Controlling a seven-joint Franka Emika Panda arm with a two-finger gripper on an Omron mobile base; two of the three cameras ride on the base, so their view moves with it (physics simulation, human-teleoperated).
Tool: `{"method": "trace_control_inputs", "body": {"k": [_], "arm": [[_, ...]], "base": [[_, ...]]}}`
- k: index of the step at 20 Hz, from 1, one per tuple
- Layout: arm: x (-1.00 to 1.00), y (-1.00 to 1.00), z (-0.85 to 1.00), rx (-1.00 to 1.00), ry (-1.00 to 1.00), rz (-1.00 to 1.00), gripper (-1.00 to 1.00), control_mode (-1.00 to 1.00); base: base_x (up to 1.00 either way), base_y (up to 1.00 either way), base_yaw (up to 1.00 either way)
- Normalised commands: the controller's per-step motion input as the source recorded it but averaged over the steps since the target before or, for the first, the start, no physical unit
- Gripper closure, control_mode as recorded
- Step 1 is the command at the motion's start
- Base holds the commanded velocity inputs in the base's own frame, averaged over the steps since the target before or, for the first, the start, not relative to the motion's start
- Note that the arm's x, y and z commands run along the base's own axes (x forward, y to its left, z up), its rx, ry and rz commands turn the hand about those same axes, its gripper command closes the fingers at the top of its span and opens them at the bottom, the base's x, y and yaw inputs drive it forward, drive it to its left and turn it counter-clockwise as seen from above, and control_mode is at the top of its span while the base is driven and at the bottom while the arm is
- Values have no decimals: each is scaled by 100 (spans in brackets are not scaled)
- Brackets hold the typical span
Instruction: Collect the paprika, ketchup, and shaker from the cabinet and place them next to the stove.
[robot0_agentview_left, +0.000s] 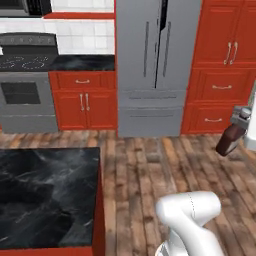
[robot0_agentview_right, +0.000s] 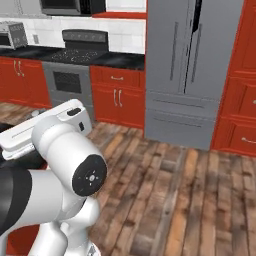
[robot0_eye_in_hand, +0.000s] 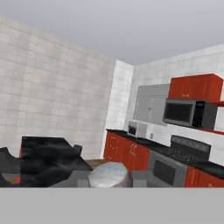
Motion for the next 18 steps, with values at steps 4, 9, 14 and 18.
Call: {"method": "trace_control_inputs", "body": {"k": [4,9,14,18], "arm": [[0,0,0,0,0,0,100,100],[0,0,0,0,0,0,100,100],[0,0,0,0,0,0,100,100],[0,0,0,0,0,0,100,100]], "base": [[89,2,29],[96,5,28],[100,4,28],[100,0,25]]}}
